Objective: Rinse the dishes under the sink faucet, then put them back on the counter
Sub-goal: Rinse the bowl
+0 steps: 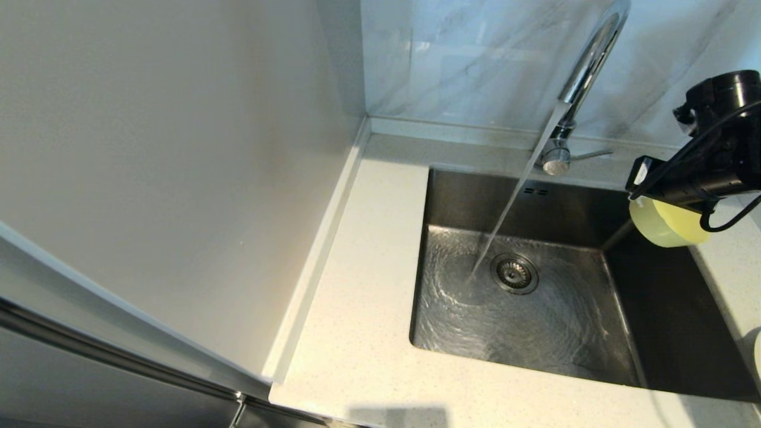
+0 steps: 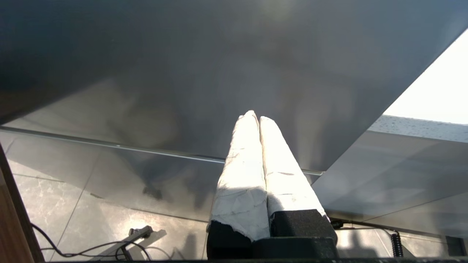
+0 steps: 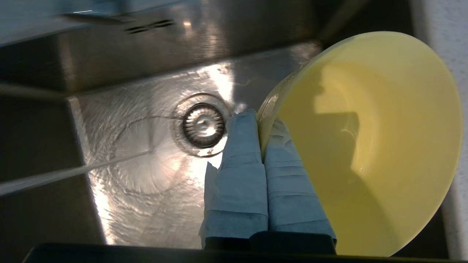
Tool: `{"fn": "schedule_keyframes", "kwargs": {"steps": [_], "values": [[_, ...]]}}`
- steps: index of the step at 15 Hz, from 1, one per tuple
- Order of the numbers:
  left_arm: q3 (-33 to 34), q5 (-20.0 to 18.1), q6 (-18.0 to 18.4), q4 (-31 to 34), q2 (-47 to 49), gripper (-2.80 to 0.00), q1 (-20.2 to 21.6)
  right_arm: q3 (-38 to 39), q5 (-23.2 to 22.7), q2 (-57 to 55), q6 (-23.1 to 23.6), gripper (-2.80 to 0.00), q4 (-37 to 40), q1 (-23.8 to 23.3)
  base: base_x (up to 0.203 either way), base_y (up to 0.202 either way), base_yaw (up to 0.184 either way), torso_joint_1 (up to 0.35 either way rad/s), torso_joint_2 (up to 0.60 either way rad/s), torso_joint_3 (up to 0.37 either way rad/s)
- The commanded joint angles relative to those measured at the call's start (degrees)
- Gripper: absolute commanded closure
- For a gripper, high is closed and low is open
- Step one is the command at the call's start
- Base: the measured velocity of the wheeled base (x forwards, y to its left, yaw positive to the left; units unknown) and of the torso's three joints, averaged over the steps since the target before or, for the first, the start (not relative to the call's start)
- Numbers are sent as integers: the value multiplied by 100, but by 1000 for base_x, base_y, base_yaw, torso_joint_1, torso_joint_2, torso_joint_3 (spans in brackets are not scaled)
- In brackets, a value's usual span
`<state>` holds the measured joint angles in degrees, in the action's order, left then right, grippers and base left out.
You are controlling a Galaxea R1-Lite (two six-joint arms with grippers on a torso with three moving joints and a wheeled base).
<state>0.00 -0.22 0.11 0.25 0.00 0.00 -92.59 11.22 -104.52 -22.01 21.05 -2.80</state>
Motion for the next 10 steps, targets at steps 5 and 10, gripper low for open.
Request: {"fn": "schedule_keyframes", "kwargs": {"steps": [5, 10], "values": [[0, -5, -2, 1, 0, 0, 0, 547, -468, 1068, -418, 0, 2, 376, 0, 0, 0, 0, 0, 0], [0, -5, -2, 7, 0, 0, 0, 1461, -1596, 1608, -1431, 0, -1031, 547, 0, 0, 0, 0, 0, 0]]}}
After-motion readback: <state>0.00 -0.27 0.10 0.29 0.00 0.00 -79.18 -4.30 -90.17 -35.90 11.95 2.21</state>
